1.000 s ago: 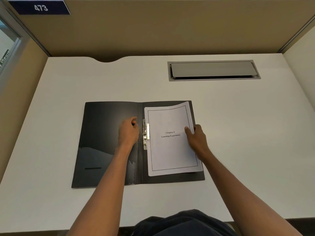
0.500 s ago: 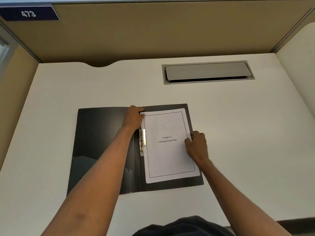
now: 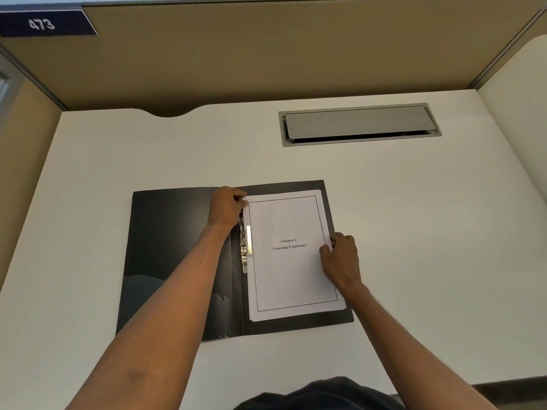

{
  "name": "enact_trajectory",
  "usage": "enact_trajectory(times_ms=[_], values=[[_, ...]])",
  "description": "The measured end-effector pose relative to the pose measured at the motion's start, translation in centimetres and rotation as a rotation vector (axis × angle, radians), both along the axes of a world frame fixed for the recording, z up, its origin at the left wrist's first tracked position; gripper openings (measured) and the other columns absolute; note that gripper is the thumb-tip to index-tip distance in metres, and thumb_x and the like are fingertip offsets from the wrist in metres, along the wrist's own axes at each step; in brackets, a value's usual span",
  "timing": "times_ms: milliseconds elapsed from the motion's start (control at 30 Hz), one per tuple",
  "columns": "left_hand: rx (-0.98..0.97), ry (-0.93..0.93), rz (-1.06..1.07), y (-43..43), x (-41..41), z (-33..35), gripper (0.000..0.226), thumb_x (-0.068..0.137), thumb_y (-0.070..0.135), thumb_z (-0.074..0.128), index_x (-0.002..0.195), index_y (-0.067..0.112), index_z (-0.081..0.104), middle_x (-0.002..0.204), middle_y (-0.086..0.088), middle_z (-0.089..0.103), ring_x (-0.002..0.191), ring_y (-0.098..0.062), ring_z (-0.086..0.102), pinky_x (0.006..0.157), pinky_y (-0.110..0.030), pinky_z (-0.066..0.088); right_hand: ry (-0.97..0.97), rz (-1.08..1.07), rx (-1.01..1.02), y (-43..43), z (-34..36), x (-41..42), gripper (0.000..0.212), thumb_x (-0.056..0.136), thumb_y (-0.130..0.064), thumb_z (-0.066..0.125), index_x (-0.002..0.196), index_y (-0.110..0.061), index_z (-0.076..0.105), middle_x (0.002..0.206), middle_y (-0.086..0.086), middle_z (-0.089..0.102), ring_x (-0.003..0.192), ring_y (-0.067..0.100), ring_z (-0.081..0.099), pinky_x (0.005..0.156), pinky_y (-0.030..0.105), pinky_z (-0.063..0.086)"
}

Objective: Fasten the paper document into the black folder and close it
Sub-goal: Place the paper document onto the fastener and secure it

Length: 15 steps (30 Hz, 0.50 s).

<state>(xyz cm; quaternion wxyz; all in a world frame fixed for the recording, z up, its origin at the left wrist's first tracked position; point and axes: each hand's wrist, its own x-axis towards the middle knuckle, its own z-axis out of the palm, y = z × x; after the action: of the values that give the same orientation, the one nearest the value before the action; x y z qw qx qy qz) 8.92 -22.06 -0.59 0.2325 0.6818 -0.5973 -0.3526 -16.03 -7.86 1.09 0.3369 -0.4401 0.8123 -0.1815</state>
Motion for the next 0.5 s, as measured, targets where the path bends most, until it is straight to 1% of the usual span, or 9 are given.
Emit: enact_trajectory(times_ms=[33, 100, 167, 233, 267, 300, 367, 433, 500], values=[[-0.001, 0.013, 0.004, 0.1, 0.0, 0.0, 0.028, 0.091, 0.001, 0.073, 0.119, -0.002, 0.074, 0.108, -0.019, 0.075, 0.085, -0.025, 0.070, 0.084, -0.032, 0.060, -0.003, 0.008, 0.004, 0.0, 0.0, 0.0, 0.041, 0.098, -0.015, 0.056, 0.136, -0.001, 0.053, 0.130, 0.017, 0.052, 0.120, 0.035, 0.054, 0.106, 0.047, 0.046], [-0.019, 0.021, 0.003, 0.1, 0.0, 0.1, 0.025, 0.092, 0.003, 0.072, 0.117, -0.001, 0.075, 0.106, -0.018, 0.075, 0.090, -0.030, 0.073, 0.086, -0.039, 0.062, -0.007, 0.013, -0.005, 0.2, 0.2, -0.1, 0.039, 0.098, -0.015, 0.057, 0.135, -0.002, 0.054, 0.130, 0.016, 0.052, 0.120, 0.034, 0.054, 0.106, 0.045, 0.046], [-0.084, -0.049, -0.042, 0.1, 0.0, 0.2, 0.022, 0.095, 0.010, 0.069, 0.115, 0.004, 0.077, 0.109, -0.014, 0.075, 0.099, -0.028, 0.071, 0.090, -0.034, 0.058, 0.006, -0.002, -0.063, 0.5, 0.8, -0.2, 0.033, 0.097, -0.014, 0.057, 0.128, -0.005, 0.058, 0.124, 0.013, 0.054, 0.115, 0.031, 0.054, 0.101, 0.043, 0.048], [-0.136, -0.109, -0.086, -0.1, -0.5, 0.5, 0.026, 0.100, 0.018, 0.062, 0.121, 0.009, 0.074, 0.119, -0.010, 0.070, 0.113, -0.023, 0.064, 0.093, -0.027, 0.049, -0.031, -0.035, -0.116, 1.4, 1.8, 0.1, 0.029, 0.096, -0.013, 0.056, 0.125, -0.008, 0.060, 0.120, 0.008, 0.056, 0.111, 0.027, 0.057, 0.097, 0.038, 0.049], [-0.152, -0.126, -0.111, -0.3, -1.0, 0.6, 0.029, 0.101, 0.020, 0.059, 0.126, 0.010, 0.072, 0.125, -0.009, 0.067, 0.119, -0.023, 0.061, 0.097, -0.026, 0.046, -0.105, -0.066, -0.097, 2.1, 2.3, 0.5, 0.030, 0.097, -0.014, 0.055, 0.127, -0.009, 0.060, 0.121, 0.007, 0.059, 0.111, 0.024, 0.059, 0.098, 0.037, 0.050], [-0.170, -0.156, -0.155, -0.5, -1.6, 0.8, 0.032, 0.103, 0.020, 0.056, 0.130, 0.011, 0.069, 0.130, -0.009, 0.065, 0.123, -0.024, 0.058, 0.101, -0.029, 0.045, -0.233, -0.123, -0.038, 3.0, 3.0, 1.1, 0.029, 0.098, -0.014, 0.054, 0.126, -0.011, 0.062, 0.122, 0.006, 0.063, 0.112, 0.023, 0.062, 0.100, 0.037, 0.051], [-0.188, -0.244, -0.299, -1.2, -3.1, 1.2, 0.035, 0.103, 0.015, 0.052, 0.133, 0.010, 0.067, 0.135, -0.012, 0.064, 0.126, -0.029, 0.057, 0.106, -0.039, 0.045, -0.621, -0.318, 0.138, 5.0, 4.2, 2.3, 0.020, 0.101, -0.012, 0.052, 0.115, -0.011, 0.065, 0.123, 0.014, 0.068, 0.115, 0.029, 0.065, 0.101, 0.037, 0.053], [-0.171, -0.343, -0.444, -1.8, -4.7, 1.4, 0.038, 0.101, 0.008, 0.048, 0.134, 0.008, 0.066, 0.135, -0.014, 0.063, 0.125, -0.034, 0.056, 0.105, -0.044, 0.045, -0.962, -0.546, 0.285, 7.1, 5.2, 3.0, 0.018, 0.102, -0.004, 0.050, 0.112, -0.001, 0.065, 0.124, 0.024, 0.066, 0.118, 0.037, 0.064, 0.103, 0.038, 0.052], [-0.133, -0.449, -0.539, -2.3, -6.0, 1.4, 0.041, 0.097, 0.002, 0.045, 0.132, 0.006, 0.064, 0.134, -0.016, 0.060, 0.123, -0.037, 0.056, 0.102, -0.047, 0.045, -1.095, -0.689, 0.367, 9.0, 5.4, 3.3, 0.026, 0.102, 0.004, 0.045, 0.123, 0.009, 0.058, 0.128, 0.029, 0.062, 0.121, 0.040, 0.061, 0.109, 0.042, 0.048]])
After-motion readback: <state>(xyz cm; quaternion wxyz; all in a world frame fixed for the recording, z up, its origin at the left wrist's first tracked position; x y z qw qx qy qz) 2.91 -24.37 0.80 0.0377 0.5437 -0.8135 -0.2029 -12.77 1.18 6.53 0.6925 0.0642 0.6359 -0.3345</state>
